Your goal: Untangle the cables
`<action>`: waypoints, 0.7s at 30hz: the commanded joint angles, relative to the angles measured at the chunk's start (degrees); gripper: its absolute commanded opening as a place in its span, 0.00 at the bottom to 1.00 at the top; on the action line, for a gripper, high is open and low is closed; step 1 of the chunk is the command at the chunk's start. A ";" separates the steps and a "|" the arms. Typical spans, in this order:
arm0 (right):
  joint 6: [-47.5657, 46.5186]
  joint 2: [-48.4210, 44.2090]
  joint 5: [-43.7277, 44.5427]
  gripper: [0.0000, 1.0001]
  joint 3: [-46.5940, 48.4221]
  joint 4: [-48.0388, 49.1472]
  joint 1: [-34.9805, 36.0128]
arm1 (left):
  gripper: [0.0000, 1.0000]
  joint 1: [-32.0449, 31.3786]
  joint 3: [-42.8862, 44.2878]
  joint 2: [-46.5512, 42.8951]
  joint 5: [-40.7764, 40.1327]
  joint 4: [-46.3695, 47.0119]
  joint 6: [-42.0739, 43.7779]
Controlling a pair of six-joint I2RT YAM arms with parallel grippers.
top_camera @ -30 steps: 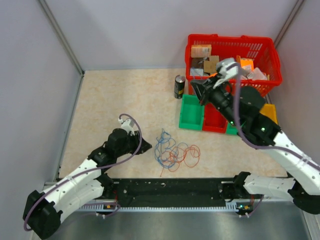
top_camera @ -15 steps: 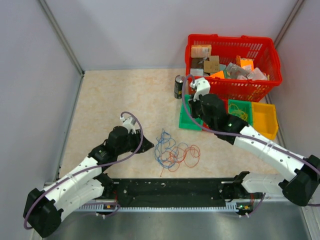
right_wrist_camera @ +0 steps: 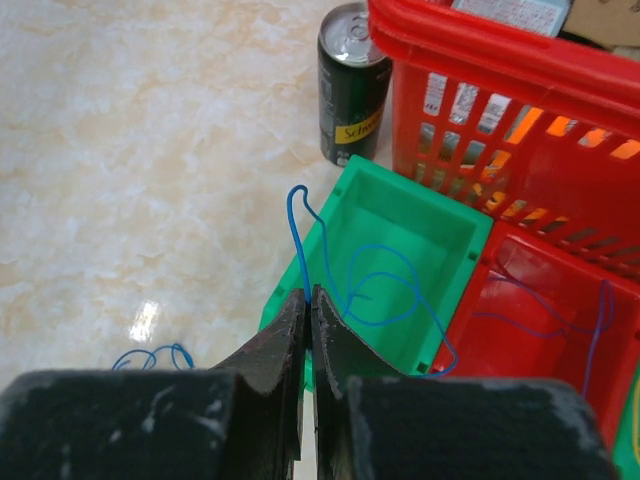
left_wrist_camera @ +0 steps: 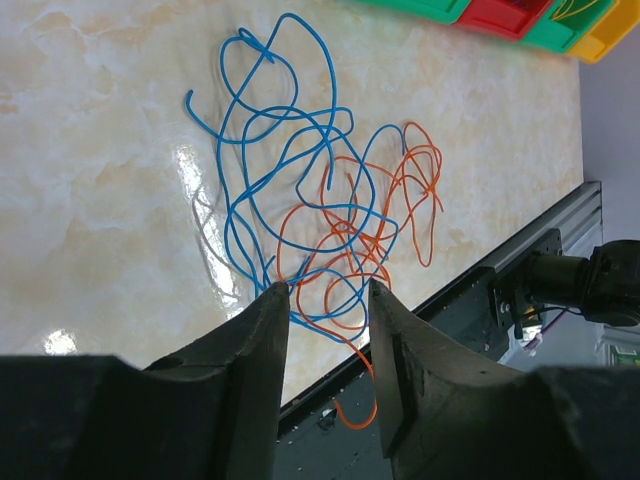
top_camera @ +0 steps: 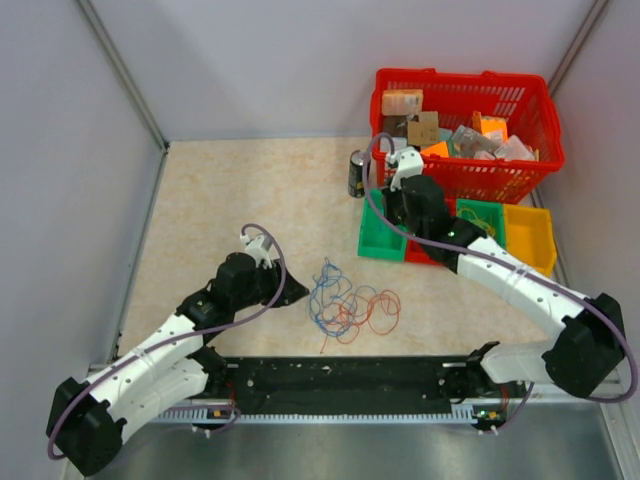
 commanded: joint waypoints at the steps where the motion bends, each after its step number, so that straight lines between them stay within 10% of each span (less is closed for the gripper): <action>1: 3.19 2.45 -3.75 0.00 0.79 4.16 -0.32 | 0.44 -0.18 1.99 0.29 1.26 1.51 0.00; 8: 8.90 5.18 3.01 0.00 -3.77 5.65 -0.32 | 0.62 -0.26 3.13 5.03 6.26 6.51 1.05; 21: 13.66 16.25 -0.84 0.00 -5.81 9.88 -4.35 | 0.60 -0.53 21.41 32.45 1.62 2.30 7.65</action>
